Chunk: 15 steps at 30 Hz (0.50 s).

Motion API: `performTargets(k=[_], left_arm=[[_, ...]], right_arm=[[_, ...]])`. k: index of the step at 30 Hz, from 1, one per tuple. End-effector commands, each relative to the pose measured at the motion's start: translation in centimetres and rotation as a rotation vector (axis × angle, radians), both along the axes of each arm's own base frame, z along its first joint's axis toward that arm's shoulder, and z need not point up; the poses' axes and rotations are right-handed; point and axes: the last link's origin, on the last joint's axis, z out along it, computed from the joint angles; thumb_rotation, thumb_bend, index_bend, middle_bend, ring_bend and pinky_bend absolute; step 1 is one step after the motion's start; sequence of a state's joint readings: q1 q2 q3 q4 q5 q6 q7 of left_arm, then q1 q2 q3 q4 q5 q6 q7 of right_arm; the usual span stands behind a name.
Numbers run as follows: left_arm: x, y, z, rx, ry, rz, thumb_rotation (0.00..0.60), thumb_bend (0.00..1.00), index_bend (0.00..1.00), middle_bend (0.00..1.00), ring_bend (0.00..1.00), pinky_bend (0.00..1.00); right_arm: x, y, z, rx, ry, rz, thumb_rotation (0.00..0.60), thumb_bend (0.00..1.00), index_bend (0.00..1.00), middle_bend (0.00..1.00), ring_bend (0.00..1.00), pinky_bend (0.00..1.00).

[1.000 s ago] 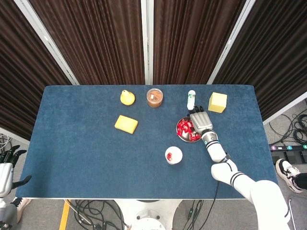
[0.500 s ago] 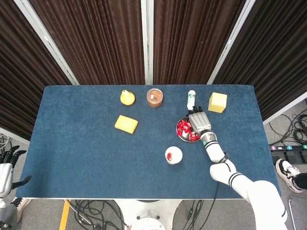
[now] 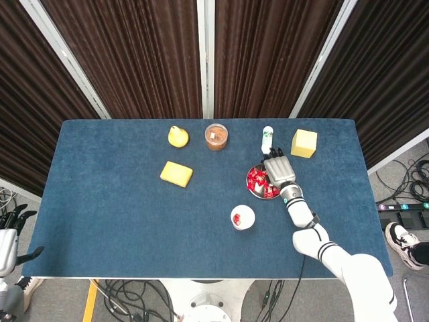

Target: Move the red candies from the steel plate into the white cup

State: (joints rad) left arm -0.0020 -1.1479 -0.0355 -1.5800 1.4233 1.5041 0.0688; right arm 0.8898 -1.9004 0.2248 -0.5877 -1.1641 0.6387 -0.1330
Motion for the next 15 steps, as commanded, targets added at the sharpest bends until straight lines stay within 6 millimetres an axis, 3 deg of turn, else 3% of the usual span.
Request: performTargets(k=[1, 8, 15], left_arm=[[0.0, 0.0, 0.0, 0.000, 0.000, 0.000, 0.600, 0.09, 0.31, 0.24, 0.21, 0.22], [0.1, 0.1, 0.1, 0.002, 0.003, -0.003, 0.600, 0.09, 0.31, 0.24, 0.21, 0.22], [0.4, 0.4, 0.2, 0.001, 0.008, -0.018, 0.600, 0.09, 0.31, 0.24, 0.21, 0.22]], right_arm=[[0.1, 0.0, 0.2, -0.005, -0.010, 0.011, 0.600, 0.40, 0.56, 0.26, 0.00, 0.06], [1.6, 0.8, 2.8, -0.033, -0.095, 0.123, 0.600, 0.40, 0.57, 0.26, 0.00, 0.06], [4.1, 5.4, 6.6, 0.040, -0.240, 0.279, 0.600, 0.40, 0.57, 0.26, 0.00, 0.06]])
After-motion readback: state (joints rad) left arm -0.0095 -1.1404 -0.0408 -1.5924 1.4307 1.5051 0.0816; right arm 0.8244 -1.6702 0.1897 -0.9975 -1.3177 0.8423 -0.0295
